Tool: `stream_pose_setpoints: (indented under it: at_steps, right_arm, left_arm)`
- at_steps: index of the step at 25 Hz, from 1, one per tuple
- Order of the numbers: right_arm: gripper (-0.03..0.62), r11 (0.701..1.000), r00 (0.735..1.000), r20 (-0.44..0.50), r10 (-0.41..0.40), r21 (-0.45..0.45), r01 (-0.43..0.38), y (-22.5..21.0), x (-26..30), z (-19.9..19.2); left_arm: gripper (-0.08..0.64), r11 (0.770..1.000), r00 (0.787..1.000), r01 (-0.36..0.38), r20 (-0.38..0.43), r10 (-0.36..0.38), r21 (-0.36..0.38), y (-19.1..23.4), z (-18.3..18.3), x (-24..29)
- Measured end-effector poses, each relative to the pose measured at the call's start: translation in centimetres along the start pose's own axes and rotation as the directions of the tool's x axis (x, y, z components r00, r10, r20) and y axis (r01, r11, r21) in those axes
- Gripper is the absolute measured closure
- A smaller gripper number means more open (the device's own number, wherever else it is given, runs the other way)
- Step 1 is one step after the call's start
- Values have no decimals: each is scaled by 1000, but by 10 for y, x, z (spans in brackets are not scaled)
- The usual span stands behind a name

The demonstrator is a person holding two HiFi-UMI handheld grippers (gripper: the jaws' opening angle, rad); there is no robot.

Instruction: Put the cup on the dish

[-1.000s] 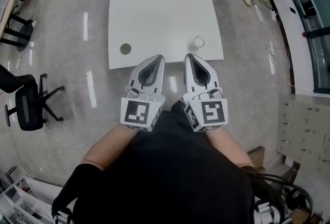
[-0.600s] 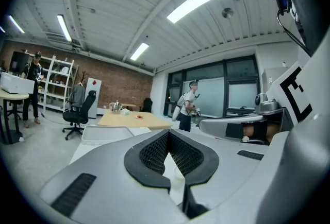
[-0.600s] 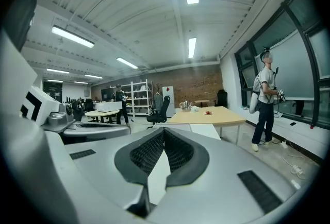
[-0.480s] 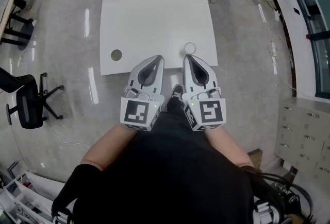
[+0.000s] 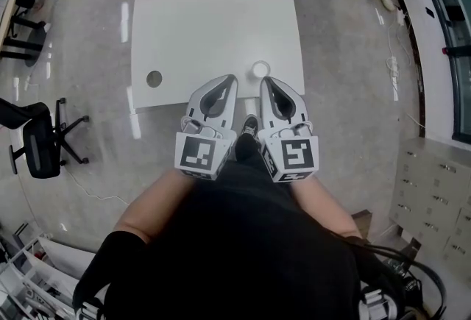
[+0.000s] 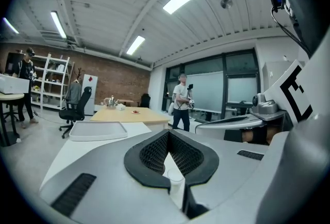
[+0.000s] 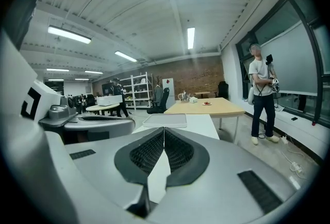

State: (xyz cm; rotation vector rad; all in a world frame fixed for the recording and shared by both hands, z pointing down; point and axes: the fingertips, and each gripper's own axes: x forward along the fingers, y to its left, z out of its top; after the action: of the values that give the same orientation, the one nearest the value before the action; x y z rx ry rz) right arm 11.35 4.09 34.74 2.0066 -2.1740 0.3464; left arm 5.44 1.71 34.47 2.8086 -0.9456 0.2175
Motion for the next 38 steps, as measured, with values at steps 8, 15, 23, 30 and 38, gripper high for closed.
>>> stream_pose_setpoints:
  at_steps: [8,15,23,30,38]
  right_arm:
    - [578,1000,996,-87,1,-15,-2,-22,16,-51]
    - [578,1000,985,-169,17,-4,-18,-33,34,-89]
    - [575,1000,968,-249,29,7,-29,-45,47,-124]
    - [437,997,934,-347,83,31,-77,-45,60,-158]
    - [373,992,887,-446,121,27,-122,-47,82,-196]
  left_arm:
    - [555,1000,998,14,-63,-12,27,2,-32,29]
    - [554,998,992,40,-120,-33,54,-1,-63,52]
    - [555,996,986,49,-165,-36,78,3,-96,76]
    - [554,997,974,50,-224,-37,53,10,-125,91]
    - [555,998,965,38,-260,-25,43,19,-143,103]
